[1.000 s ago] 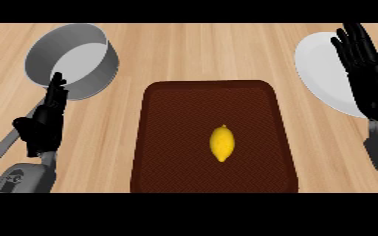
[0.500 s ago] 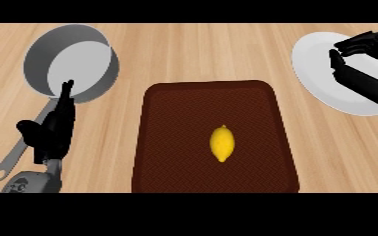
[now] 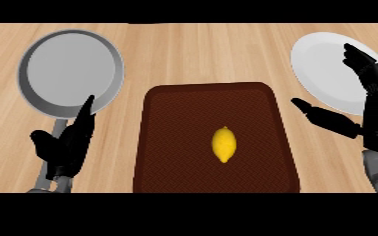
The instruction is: Pick the lemon from the tray and place it in the plate
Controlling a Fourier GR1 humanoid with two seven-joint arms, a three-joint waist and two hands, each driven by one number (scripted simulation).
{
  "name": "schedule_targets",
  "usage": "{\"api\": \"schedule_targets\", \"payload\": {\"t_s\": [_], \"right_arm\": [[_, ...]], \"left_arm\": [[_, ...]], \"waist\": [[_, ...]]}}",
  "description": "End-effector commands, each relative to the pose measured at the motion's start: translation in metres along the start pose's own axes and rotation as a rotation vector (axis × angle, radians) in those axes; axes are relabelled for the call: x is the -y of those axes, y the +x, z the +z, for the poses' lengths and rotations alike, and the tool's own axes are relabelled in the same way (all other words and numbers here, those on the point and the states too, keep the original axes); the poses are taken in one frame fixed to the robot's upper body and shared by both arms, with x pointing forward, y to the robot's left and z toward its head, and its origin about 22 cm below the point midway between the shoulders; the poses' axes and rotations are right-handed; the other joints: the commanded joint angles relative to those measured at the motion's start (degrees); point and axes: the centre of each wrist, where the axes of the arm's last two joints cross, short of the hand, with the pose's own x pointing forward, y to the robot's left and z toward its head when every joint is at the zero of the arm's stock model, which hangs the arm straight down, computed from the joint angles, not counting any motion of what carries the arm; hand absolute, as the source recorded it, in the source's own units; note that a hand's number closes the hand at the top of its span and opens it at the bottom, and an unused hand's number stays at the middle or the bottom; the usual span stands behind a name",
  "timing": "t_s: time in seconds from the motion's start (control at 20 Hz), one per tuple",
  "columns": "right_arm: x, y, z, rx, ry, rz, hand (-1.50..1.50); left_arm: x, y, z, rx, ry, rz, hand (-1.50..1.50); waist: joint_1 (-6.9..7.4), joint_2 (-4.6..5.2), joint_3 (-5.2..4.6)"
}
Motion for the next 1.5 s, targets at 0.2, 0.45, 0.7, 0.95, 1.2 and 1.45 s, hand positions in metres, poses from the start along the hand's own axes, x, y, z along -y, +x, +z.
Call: {"api": "schedule_targets", "payload": {"t_s": [0.2, 0.45, 0.7, 0.95, 1.2, 1.45], "right_arm": [[0.014, 0.019, 0.020, -0.135, 0.346, 0.316, -1.50], [0.000, 0.068, 0.043, -0.199, 0.487, 0.406, -1.50], [-0.032, 0.088, 0.037, -0.286, 0.519, 0.541, -1.50], [-0.079, 0.105, 0.060, -0.317, 0.540, 0.548, -1.50], [-0.092, 0.102, 0.063, -0.368, 0.571, 0.638, -1.50], [-0.139, 0.102, 0.077, -0.405, 0.637, 0.590, -1.50]], "left_arm": [[0.021, -0.029, 0.013, -0.178, -0.051, 0.036, 0.00], [0.032, -0.020, 0.002, -0.159, -0.052, 0.008, 0.00], [0.024, 0.009, -0.015, -0.185, -0.077, 0.001, 0.00], [0.030, -0.009, -0.009, -0.191, -0.071, 0.030, 0.00], [0.012, -0.011, -0.004, -0.177, -0.050, 0.015, 0.00], [0.028, 0.002, -0.014, -0.176, -0.067, 0.016, 0.00]], "waist": [[0.82, 1.10, -1.50], [0.88, 1.05, -1.37], [2.57, 1.32, -1.18], [2.15, 1.24, -1.11], [1.92, 1.21, -1.09], [2.02, 1.32, -1.07]]}}
